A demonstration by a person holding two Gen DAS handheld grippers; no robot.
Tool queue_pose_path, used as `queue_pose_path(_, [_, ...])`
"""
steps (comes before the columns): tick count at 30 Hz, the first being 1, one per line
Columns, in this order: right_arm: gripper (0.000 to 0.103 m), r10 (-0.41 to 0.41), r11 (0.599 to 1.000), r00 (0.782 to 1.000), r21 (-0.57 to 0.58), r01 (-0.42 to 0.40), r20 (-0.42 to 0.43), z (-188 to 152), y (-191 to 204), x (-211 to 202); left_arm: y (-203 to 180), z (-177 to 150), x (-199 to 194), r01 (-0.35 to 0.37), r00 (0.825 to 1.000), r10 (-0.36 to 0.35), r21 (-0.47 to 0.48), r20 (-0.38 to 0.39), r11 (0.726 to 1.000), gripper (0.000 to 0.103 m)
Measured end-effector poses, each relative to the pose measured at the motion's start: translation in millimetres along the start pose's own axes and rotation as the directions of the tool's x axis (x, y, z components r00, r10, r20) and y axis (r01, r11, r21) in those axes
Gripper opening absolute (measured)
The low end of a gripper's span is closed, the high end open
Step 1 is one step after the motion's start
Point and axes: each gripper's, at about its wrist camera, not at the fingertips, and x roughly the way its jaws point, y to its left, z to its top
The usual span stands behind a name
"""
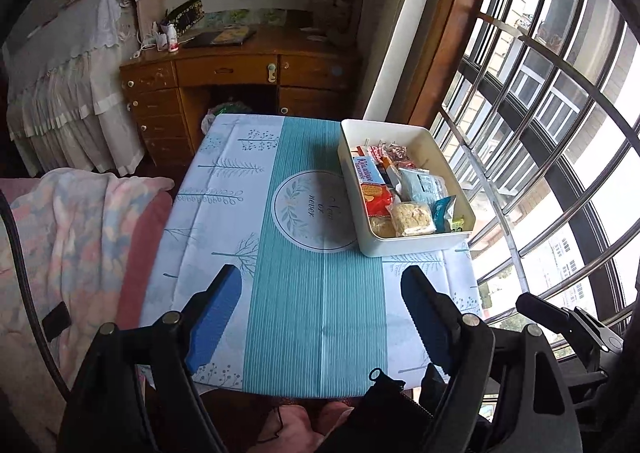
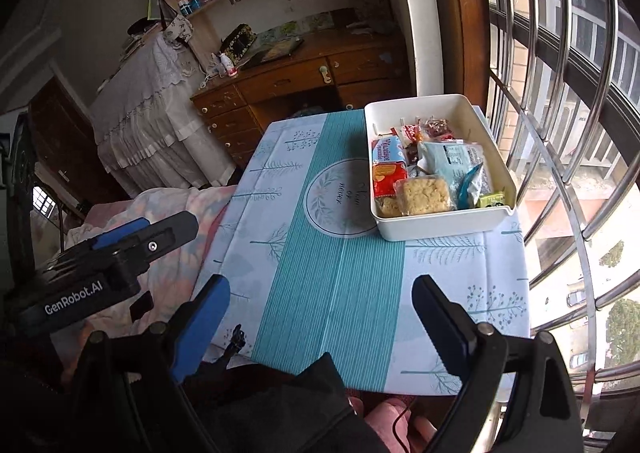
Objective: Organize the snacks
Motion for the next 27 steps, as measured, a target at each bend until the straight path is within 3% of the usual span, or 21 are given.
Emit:
queue_pose_path(3, [0.094,-0.004,1.0,1.0,-0.018,0.004,-0.018,-7,0,-2,-6,-9,-3,-0.038,0.999,0.038,-0.007,0.029,0.999,0.081])
queue_pose_path(6, [0.094,-0.077,0.995,0.997,-0.066,0.075,-0.023,-18,5,-2,-11,-17,-4,-0.064,0.997,0.064,-0.006,0.041,0.998,0.091])
queue_pose_path(13, [0.101,-0.105,0.993,0.994,-0.063,0.104,-0.017,-24,-6,-7,-22,-17,-6,-0.085,0.994,0.085,-0.009,0.065,0.996,0.102])
queue_pose_path(18, [0.103,-0.11,0.993,0.994,-0.047,0.111,0.016,-19,-14,-14,-28,-14,-6,-0.135,0.987,0.135,-0.004,0.092,0.991,0.102])
queue_pose_path(27, [0.103,-0.109,0.992,0.992,-0.057,0.113,0.062,-6,-18,-16,-32,-4,-3,-0.146,0.983,0.145,0.0,0.115,0.989,0.102])
